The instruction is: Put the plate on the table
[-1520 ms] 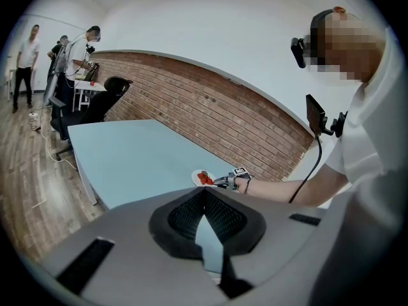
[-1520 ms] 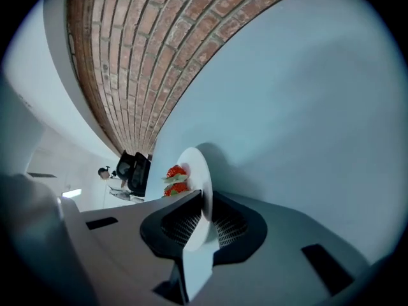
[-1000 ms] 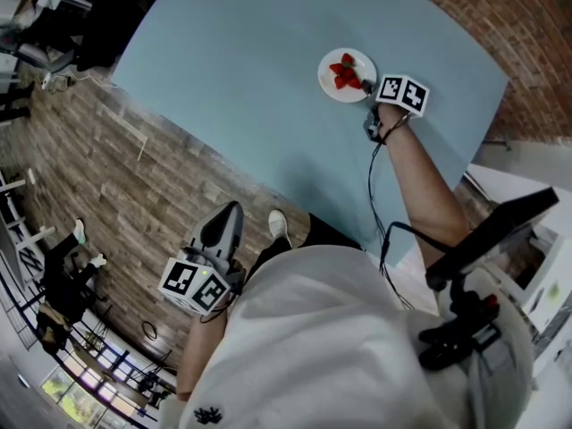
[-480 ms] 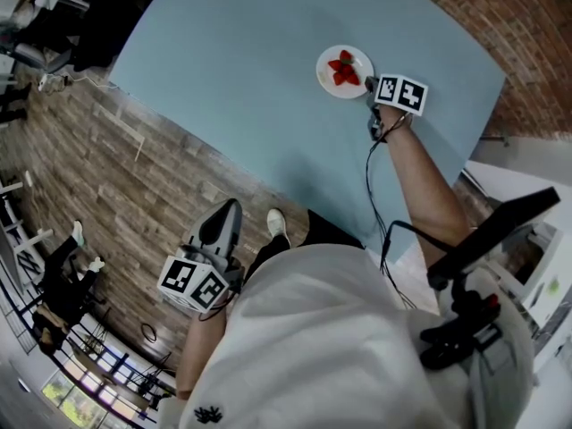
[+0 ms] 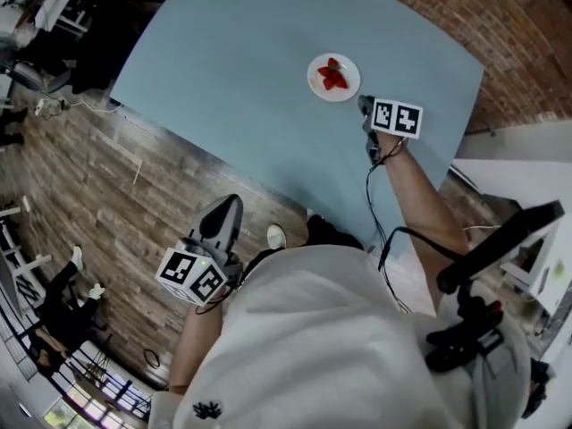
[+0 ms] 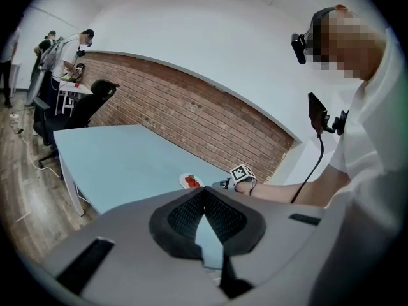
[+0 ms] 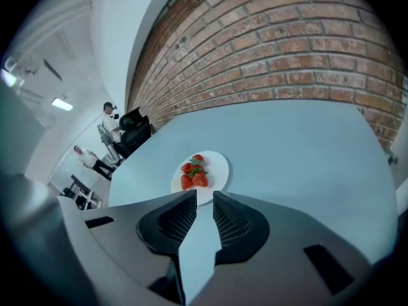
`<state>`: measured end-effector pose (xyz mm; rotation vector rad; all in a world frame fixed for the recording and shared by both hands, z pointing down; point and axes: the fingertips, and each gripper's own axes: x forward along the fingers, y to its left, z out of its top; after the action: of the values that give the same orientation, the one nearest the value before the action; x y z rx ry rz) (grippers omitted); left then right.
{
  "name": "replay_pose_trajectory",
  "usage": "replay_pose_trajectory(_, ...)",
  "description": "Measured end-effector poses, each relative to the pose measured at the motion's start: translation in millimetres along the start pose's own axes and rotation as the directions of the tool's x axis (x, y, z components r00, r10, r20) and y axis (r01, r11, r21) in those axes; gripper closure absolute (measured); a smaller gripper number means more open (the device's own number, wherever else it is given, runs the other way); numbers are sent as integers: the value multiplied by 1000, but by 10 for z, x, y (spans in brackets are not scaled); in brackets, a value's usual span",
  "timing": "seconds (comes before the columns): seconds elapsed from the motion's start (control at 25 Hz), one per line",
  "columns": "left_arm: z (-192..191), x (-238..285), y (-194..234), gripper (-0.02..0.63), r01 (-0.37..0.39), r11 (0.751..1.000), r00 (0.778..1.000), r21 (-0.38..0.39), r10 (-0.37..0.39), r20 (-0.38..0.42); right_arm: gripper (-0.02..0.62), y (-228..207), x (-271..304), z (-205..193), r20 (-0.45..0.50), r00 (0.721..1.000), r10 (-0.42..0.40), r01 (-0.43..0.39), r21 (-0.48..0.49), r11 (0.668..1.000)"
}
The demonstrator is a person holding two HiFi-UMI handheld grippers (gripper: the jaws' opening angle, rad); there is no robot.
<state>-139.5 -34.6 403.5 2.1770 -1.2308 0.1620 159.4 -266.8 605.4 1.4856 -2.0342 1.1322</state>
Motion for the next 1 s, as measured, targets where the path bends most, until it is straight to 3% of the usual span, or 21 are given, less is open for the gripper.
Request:
replay_pose_trajectory(0.16, 83, -103, 15, 604, 52, 997, 998, 52, -53, 24, 512, 381, -462, -232, 19, 999, 26, -22, -177, 984)
replay_pose_trajectory(0.36, 95, -253, -1, 604, 101, 990, 994, 100, -104, 24, 512, 955, -1180, -615, 11, 993, 116, -105, -348, 932)
replay_pose_trajectory(0.6, -114, -362, -7, 604, 159, 977, 987, 140, -160, -2, 585, 1264, -1798, -1047, 59, 988, 144, -113, -365, 924)
replay_pose_trajectory(0.8, -273, -602, -138, 604, 214, 960, 977, 183, -209, -42, 588, 1621, -2297, -1345, 109, 979, 172, -126, -342, 931)
replay_pose_trajectory(1.0, -482, -890, -126, 604, 235, 950, 972, 206, -227, -62, 588, 2001, -2672, -1566, 164, 966, 201, -127, -375, 918)
